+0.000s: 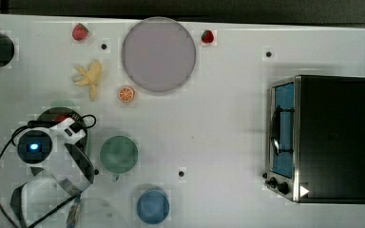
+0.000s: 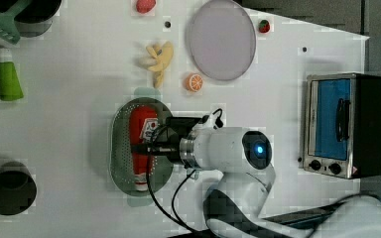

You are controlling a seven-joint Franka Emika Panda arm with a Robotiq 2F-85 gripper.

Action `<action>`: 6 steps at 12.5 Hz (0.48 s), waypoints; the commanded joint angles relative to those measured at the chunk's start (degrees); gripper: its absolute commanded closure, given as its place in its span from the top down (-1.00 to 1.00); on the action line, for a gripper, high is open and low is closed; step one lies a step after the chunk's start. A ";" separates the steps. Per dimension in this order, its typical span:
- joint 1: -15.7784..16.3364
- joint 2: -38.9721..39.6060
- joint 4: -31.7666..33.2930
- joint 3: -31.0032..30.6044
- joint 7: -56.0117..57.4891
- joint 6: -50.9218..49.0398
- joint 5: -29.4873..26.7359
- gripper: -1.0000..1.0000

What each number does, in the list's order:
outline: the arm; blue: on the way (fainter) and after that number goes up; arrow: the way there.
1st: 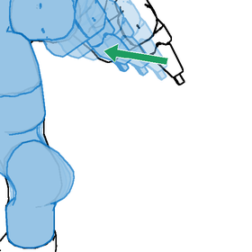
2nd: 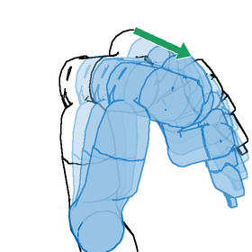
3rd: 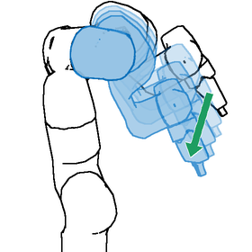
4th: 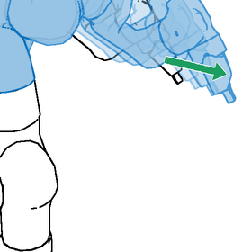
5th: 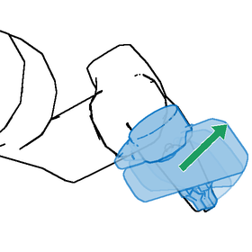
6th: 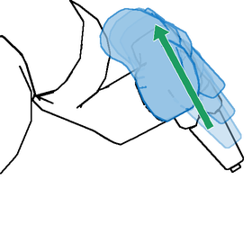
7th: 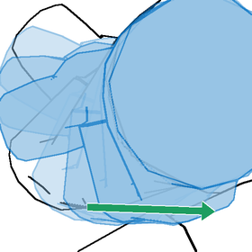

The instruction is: Pick ketchup from strainer and place it on the table

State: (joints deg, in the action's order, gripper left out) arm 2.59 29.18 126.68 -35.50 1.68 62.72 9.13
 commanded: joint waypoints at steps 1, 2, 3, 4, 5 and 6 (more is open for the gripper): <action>-1.53 -12.10 -2.47 -1.40 -2.47 -8.93 -4.95 0.17; -2.36 -14.82 -3.73 -1.38 -2.47 -13.63 -8.13 0.17; -3.34 -17.04 -5.39 -1.16 -2.45 -18.17 -11.15 0.17; -4.35 -18.85 -7.12 -0.52 -2.06 -22.57 -12.94 0.17; -5.37 -20.14 -8.77 0.47 -1.47 -26.38 -13.39 0.17; -6.30 -21.02 -10.26 1.77 -0.32 -29.21 -13.39 0.17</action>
State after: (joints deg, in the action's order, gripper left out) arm 0.42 7.16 117.84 -34.80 1.83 34.66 -3.28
